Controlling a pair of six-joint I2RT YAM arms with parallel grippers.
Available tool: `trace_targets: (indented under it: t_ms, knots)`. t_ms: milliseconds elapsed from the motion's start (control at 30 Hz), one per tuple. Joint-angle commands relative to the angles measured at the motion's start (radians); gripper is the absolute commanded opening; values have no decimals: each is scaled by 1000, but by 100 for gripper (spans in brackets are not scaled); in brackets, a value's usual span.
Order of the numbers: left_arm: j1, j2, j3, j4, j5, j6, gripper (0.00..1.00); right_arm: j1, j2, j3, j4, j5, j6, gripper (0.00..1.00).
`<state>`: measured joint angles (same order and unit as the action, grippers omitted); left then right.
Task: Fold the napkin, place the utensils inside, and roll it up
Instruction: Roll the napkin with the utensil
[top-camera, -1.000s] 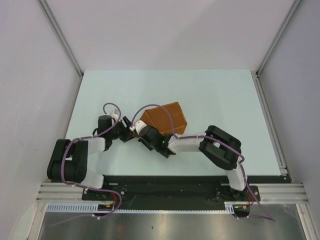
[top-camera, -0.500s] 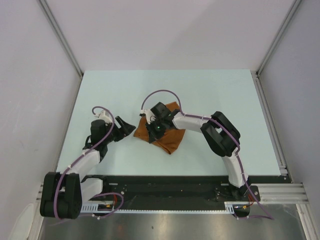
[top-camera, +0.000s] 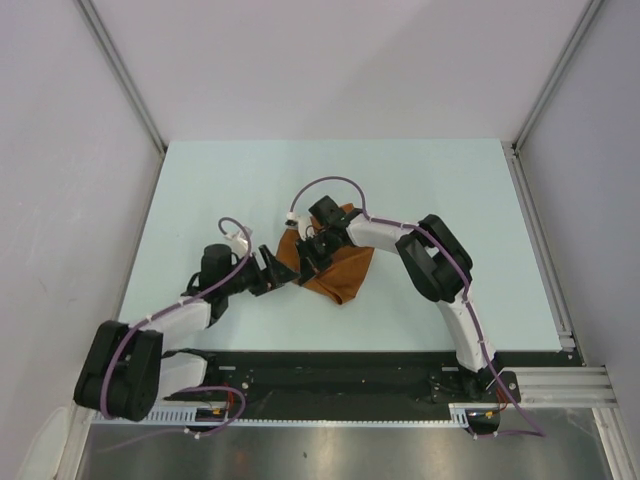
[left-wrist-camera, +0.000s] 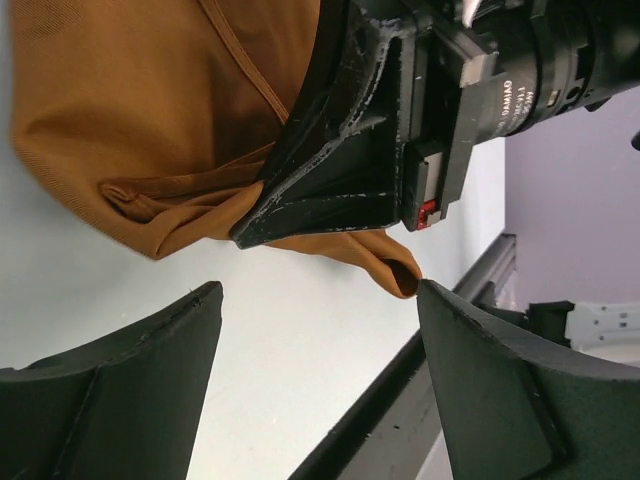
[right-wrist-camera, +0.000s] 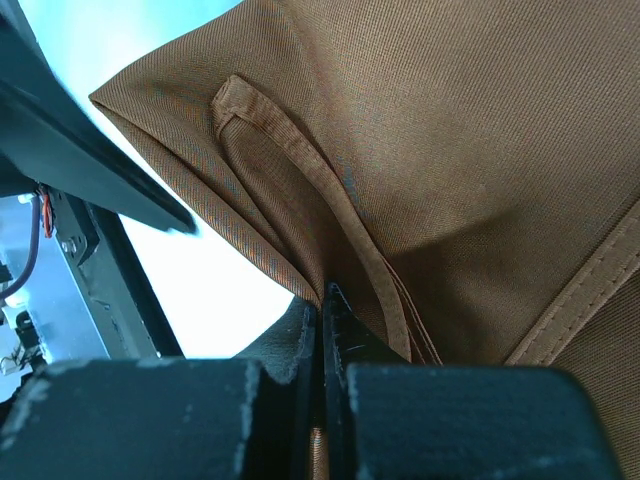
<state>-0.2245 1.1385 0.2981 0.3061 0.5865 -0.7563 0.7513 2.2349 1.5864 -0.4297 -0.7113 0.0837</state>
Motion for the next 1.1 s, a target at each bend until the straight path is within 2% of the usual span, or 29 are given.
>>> trace_targets:
  t_ms: [0, 333, 533, 767, 1067]
  knots:
    - [-24, 101, 42, 220, 72, -98, 83, 5, 48, -3, -93, 10, -2, 0]
    - [-27, 308, 69, 508, 67, -199, 83, 5, 52, -8, -83, 9, 8, 0]
    - [-26, 369, 58, 568, -3, -196, 83, 5, 48, -19, -70, 9, 16, 0]
    - [-26, 402, 42, 548, -71, -127, 83, 5, 46, -29, -52, 6, 30, 0]
    - [-26, 494, -30, 714, -99, -115, 83, -3, 39, -46, -23, -8, 59, 0]
